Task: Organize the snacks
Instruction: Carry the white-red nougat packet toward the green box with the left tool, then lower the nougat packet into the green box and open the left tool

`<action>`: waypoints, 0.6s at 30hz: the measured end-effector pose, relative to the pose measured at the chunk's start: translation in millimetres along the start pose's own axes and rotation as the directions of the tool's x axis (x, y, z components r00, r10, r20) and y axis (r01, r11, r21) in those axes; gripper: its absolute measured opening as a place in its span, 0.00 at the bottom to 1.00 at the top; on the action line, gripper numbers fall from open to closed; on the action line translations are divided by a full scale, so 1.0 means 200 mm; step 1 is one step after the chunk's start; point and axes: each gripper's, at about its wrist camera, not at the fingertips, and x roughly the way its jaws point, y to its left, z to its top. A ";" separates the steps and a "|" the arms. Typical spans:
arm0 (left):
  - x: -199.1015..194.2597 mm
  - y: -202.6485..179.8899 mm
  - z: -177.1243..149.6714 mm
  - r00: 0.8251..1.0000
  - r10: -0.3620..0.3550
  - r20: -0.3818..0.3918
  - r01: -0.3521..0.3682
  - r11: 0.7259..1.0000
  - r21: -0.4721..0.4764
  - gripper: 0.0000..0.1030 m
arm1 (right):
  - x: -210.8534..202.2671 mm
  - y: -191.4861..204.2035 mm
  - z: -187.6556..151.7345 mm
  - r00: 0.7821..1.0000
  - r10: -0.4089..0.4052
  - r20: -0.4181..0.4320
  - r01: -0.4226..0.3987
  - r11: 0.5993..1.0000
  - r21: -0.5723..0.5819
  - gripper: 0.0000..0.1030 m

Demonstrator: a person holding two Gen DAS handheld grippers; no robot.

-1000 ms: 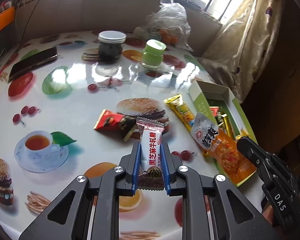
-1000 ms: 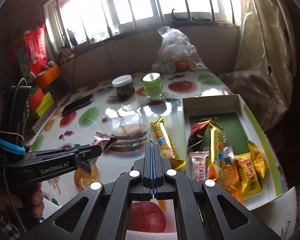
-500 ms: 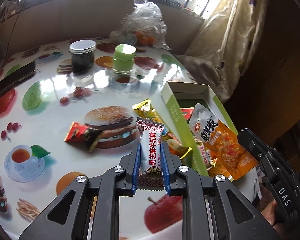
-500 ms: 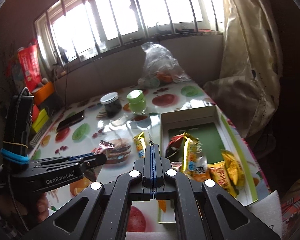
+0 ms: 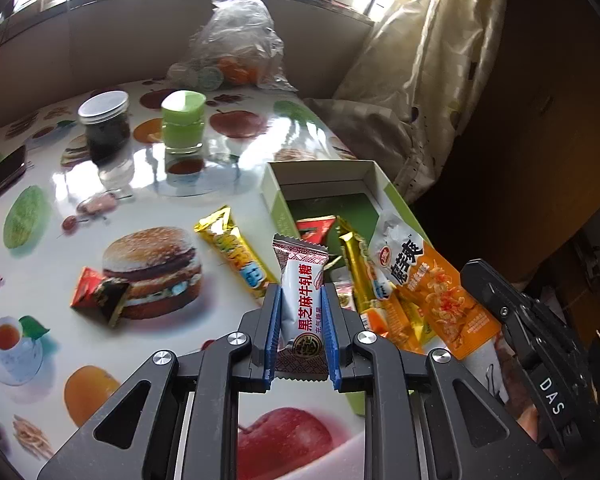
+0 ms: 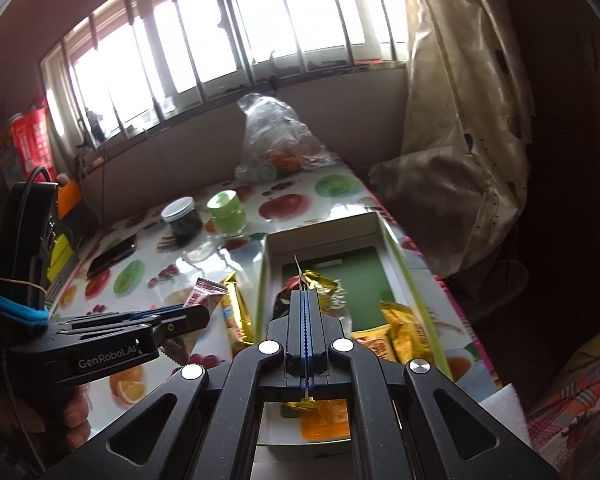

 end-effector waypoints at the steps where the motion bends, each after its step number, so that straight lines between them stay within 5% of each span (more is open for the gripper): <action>1: 0.01 -0.01 0.00 1.000 -0.002 -0.002 0.002 1.000 0.003 0.20 | 0.00 -0.01 0.00 1.000 -0.003 0.000 0.003 1.000 0.002 0.01; 18: 0.13 -0.18 0.02 1.000 -0.005 -0.030 0.007 0.997 0.071 0.20 | 0.01 -0.16 -0.02 0.998 -0.067 -0.005 0.067 0.998 0.019 0.01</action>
